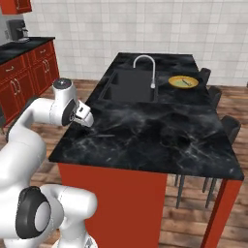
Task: Retrieve the butter from the fridge and place it on a plate on the dining table. Then retrieve the butter knife by the fridge and place it near the plate.
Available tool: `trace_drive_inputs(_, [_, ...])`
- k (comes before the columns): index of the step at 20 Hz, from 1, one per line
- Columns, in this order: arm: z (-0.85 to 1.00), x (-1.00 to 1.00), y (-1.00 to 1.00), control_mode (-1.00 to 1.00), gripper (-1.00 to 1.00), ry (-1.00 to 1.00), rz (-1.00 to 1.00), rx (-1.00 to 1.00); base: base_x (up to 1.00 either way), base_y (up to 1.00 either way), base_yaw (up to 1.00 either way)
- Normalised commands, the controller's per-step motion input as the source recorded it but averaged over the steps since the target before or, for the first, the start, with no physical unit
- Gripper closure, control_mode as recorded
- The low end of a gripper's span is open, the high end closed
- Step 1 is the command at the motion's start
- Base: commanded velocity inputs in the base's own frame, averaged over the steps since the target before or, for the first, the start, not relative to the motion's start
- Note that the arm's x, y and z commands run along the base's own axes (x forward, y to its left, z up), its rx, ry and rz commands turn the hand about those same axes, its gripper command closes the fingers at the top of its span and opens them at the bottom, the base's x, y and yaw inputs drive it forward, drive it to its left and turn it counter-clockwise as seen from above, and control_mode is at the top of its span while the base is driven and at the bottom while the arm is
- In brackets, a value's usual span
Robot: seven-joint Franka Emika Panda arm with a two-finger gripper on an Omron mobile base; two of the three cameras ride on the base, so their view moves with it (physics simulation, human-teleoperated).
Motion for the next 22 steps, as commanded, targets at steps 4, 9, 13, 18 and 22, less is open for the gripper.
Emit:
trace_drive_inputs(4, [0.0,0.0,0.0,1.0,-1.0,0.0,0.0,0.0,0.46,0.05,-0.03])
trace_drive_inputs(9, [0.0,0.0,0.0,1.0,-1.0,0.0,0.0,0.0,0.41,0.07,0.0])
trace_drive_inputs(13, [0.0,0.0,0.0,1.0,-1.0,0.0,0.0,0.0,0.3,0.11,0.0])
trace_drive_inputs(18, [-0.39,0.37,0.0,-1.0,-1.0,0.07,-0.1,0.0,0.04,0.0,0.0])
trace_drive_inputs(22, [-0.81,0.55,0.21,-1.0,-1.0,0.24,-0.35,0.0,0.0,0.0,0.0])
